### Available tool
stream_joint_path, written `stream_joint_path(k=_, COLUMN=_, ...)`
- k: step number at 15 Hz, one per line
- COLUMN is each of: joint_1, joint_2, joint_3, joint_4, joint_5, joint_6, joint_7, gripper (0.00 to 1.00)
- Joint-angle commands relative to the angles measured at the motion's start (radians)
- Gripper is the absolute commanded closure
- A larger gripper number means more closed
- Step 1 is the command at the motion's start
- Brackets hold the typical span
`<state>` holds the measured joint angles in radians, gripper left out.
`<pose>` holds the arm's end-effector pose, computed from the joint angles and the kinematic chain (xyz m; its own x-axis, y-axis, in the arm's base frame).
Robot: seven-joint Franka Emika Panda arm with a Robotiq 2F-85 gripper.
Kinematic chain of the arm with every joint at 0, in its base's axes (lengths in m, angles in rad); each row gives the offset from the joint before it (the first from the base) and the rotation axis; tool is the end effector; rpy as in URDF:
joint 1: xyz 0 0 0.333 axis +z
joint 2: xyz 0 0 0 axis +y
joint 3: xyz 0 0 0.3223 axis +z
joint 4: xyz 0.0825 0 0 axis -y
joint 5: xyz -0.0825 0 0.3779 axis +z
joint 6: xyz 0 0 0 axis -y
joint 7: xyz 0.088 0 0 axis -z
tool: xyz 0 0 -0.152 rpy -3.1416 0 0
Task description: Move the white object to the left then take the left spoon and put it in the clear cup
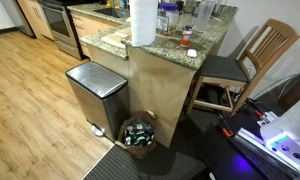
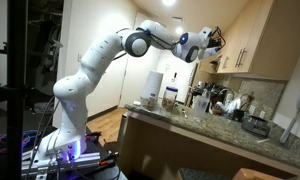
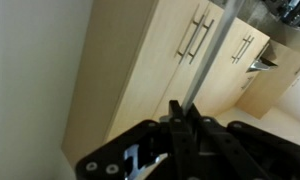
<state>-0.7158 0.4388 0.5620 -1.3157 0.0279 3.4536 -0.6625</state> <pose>0.6803 -0.2367 0.7409 -0.0648 0.4203 0.9051 -0.2958 -0.8743 0.3848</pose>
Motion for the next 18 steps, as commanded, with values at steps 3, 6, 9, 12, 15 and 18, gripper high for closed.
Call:
stream_joint_path(k=3, joint_1=-0.178, joint_2=-0.049, joint_3=0.093, joint_4=-0.245, joint_5=0.031, joint_6=-0.030, joint_7=0.153, gripper=1.00)
stream_joint_path(k=6, joint_1=-0.300, joint_2=-0.121, joint_3=0.207, joint_4=-0.380, joint_5=0.014, joint_6=-0.122, joint_7=0.229, gripper=1.00)
stream_joint_path(k=9, joint_1=-0.276, joint_2=-0.071, joint_3=0.210, joint_4=-0.323, joint_5=0.009, joint_6=-0.136, joint_7=0.210, gripper=1.00)
stream_joint_path(k=12, joint_1=-0.285, joint_2=-0.093, joint_3=0.219, joint_4=-0.337, joint_5=0.009, joint_6=-0.148, joint_7=0.219, gripper=1.00)
stream_joint_path(k=15, joint_1=-0.285, joint_2=-0.083, joint_3=0.215, joint_4=-0.337, joint_5=0.008, joint_6=-0.147, joint_7=0.219, gripper=1.00)
stream_joint_path(k=18, joint_1=-0.275, joint_2=-0.044, joint_3=0.201, joint_4=-0.344, joint_5=0.001, joint_6=-0.101, joint_7=0.210, gripper=1.00)
